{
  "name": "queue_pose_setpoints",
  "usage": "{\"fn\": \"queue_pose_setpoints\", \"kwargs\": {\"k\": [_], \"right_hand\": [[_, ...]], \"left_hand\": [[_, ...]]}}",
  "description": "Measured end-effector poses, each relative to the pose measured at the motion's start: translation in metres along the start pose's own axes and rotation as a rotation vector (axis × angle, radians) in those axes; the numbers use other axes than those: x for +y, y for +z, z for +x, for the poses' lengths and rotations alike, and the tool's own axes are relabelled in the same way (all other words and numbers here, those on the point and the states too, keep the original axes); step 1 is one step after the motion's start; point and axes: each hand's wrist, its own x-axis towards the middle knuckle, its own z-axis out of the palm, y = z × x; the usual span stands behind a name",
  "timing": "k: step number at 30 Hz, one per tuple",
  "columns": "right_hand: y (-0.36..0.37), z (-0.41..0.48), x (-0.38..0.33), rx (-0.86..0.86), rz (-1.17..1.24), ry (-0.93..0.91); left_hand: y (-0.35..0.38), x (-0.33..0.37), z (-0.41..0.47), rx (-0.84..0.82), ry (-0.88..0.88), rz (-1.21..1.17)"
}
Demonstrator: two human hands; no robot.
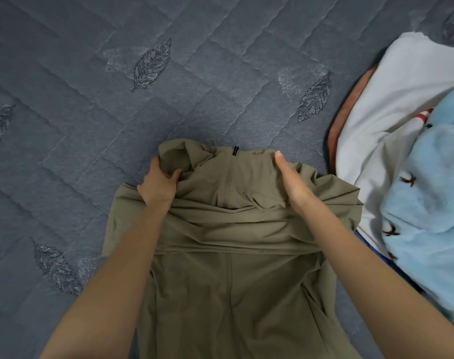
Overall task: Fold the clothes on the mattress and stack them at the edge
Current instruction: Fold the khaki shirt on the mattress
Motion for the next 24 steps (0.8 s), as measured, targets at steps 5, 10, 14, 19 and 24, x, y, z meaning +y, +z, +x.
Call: {"fn": "queue_pose_setpoints", "kwargs": {"k": [5, 10, 14, 19, 24], "right_hand": [[0.010, 0.009, -0.016, 0.070, 0.174, -0.033], [0.014, -0.005, -0.044, 0.007, 0.344, -0.146], [0.011, -0.022, -0.077, -0.054, 0.464, -0.295], [0.006, -0.034, -0.106, -0.066, 0.476, -0.383], [0.010, -0.029, -0.100, 0.020, 0.375, -0.375]], "left_hand": [[-0.012, 0.006, 0.009, 0.118, 0.077, -0.072], [-0.032, 0.026, 0.011, 0.152, 0.188, -0.519], [-0.056, 0.066, 0.013, 0.101, 0.335, -0.737], [-0.085, 0.101, 0.004, -0.156, 0.361, -1.094], [-0.074, 0.105, -0.003, -0.294, 0.229, -1.136]]}}
